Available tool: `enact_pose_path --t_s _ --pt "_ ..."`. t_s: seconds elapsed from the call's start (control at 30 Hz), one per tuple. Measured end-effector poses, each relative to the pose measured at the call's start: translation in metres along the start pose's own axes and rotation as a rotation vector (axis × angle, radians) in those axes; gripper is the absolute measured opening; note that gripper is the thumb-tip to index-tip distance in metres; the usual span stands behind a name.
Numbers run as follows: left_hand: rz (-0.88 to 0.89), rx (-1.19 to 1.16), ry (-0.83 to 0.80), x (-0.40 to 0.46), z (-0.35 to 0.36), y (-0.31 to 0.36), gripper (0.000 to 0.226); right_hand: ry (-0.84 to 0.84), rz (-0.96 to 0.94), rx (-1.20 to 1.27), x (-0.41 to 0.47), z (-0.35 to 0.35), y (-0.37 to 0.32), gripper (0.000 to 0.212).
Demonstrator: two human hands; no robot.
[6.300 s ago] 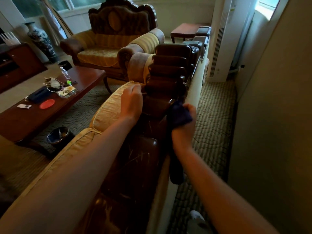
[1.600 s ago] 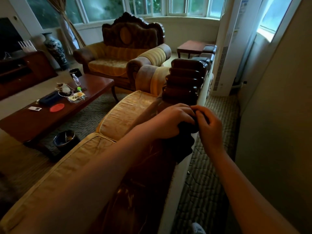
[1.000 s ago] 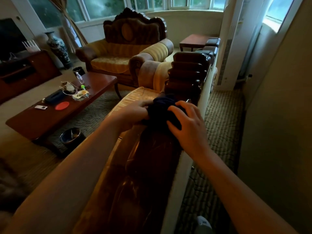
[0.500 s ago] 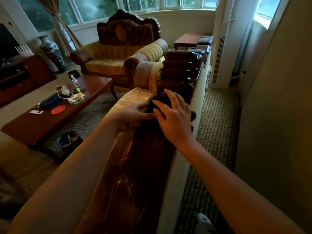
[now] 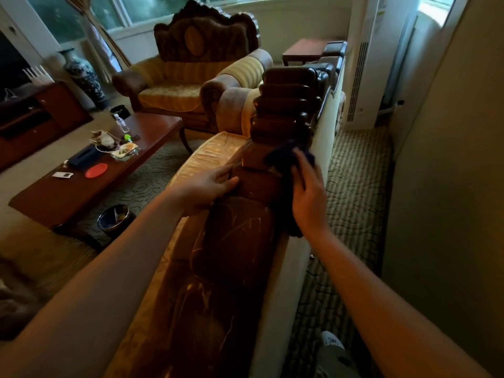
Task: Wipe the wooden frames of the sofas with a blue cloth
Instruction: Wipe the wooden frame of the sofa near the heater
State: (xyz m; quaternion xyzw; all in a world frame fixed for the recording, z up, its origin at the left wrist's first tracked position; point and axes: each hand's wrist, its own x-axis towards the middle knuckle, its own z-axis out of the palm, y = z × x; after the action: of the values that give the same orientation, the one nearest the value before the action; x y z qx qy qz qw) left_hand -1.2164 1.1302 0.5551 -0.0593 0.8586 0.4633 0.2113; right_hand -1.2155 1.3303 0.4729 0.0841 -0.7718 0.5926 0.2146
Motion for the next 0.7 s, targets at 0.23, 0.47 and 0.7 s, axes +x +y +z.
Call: enact_pose_path --t_s 0.23,0.47,0.7 --pt "0.013 -0.031 0.004 0.000 0.004 -0.001 0.049 -0.042 0.247 0.011 -0.023 -0.001 -0.005 0.046" --pt "0.057 0.062 0.026 -0.001 0.005 -0.002 0.043 -0.006 0.228 0.186 -0.095 -0.005 -0.047 0.031" --pt "0.016 -0.069 0.015 -0.008 0.011 0.005 0.042 -0.104 -0.101 -0.429 -0.007 -0.009 -0.064 0.032"
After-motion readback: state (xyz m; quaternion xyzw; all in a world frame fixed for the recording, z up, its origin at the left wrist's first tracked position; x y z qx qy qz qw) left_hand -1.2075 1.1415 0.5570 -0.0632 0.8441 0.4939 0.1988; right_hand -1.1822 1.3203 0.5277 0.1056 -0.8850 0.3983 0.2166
